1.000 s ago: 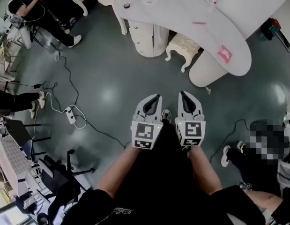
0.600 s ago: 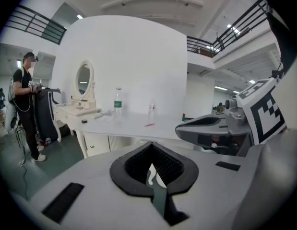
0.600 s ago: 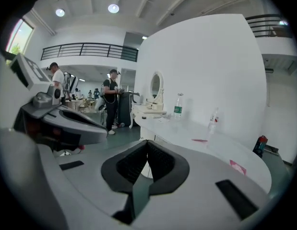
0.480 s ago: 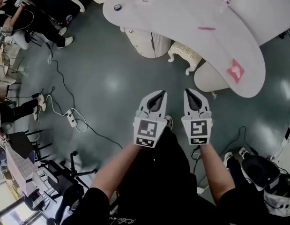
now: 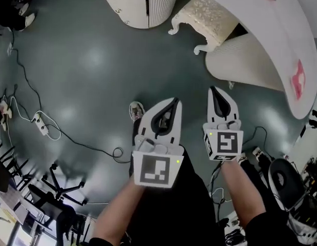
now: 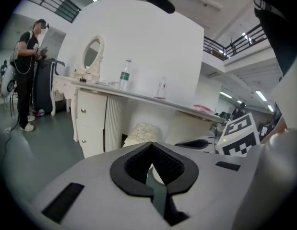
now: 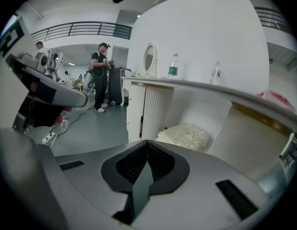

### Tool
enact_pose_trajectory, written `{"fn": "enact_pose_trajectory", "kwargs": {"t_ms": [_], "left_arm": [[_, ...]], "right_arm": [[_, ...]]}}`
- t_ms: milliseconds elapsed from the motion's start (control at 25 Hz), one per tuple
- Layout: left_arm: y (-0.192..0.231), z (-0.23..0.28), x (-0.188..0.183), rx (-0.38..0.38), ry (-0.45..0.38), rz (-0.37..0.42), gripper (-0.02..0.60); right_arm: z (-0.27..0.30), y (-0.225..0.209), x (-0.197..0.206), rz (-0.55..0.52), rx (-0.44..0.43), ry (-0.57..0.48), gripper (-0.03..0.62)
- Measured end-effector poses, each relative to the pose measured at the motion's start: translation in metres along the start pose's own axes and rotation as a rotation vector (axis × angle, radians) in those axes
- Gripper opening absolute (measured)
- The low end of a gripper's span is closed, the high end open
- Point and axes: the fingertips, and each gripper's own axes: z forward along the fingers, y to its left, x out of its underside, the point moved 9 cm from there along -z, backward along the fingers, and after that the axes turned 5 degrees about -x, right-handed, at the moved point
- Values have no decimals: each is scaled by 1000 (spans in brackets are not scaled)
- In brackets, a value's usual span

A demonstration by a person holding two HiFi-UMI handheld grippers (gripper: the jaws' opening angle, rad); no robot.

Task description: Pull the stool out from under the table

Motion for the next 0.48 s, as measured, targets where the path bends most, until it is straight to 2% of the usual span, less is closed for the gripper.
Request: {"fn": "enact_pose_trajectory", "kwargs": {"t_ms": [120, 280, 320, 360, 480], "left_arm": [[11, 35, 36, 30, 13, -80, 6], [26, 81, 70, 37, -5, -40, 6], [31, 86, 75, 39, 3, -50, 6], [36, 90, 79, 43, 20, -76, 6], [40, 112, 84, 56, 62, -133, 6]], "right_arm": [[36, -17, 38, 43, 30, 48, 6], [82, -46, 88, 86, 73, 135, 18], [95, -52, 101, 124, 80, 168, 133], [108, -60, 114, 164, 91, 203, 202], [150, -94, 141, 178, 155, 297, 212]]}}
